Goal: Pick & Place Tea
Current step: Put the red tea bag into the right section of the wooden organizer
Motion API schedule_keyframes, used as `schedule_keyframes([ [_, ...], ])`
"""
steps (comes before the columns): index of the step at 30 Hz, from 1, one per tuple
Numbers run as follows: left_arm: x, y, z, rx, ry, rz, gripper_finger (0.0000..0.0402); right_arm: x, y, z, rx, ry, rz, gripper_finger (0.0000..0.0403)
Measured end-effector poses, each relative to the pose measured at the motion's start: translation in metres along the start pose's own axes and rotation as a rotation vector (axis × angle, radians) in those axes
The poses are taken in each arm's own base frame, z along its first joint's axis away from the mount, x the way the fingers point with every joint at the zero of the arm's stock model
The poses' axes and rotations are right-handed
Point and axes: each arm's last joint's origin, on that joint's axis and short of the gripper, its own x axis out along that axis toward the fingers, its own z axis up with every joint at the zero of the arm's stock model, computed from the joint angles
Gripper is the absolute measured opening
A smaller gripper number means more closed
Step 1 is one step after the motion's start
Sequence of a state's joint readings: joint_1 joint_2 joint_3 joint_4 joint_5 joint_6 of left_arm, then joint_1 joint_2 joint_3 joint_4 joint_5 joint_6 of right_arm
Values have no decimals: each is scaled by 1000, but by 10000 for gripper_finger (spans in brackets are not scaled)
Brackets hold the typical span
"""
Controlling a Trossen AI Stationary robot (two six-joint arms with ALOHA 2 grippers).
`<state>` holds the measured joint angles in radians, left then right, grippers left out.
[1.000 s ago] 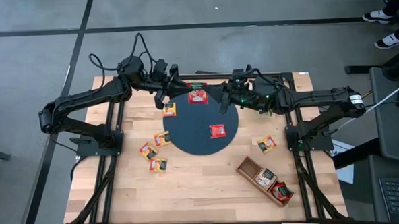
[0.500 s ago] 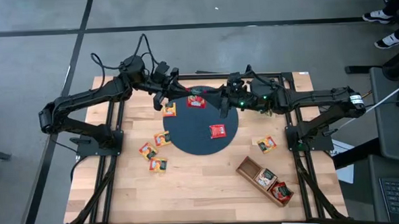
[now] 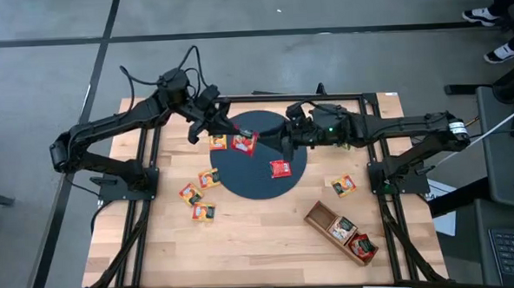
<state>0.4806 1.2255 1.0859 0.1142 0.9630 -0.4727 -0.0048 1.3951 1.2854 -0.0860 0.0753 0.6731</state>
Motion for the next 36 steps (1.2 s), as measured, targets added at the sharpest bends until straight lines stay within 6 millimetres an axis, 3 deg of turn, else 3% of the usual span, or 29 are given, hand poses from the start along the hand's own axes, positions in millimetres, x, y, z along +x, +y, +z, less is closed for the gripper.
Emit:
schedule_keyframes([
  [21, 4, 3, -10, -32, 34, 97, 3, 2, 5, 0, -1, 38, 112, 151],
  [36, 12, -1, -13, -29, 53, 73, 3, 2, 5, 3, -22, -4, 92, 57],
])
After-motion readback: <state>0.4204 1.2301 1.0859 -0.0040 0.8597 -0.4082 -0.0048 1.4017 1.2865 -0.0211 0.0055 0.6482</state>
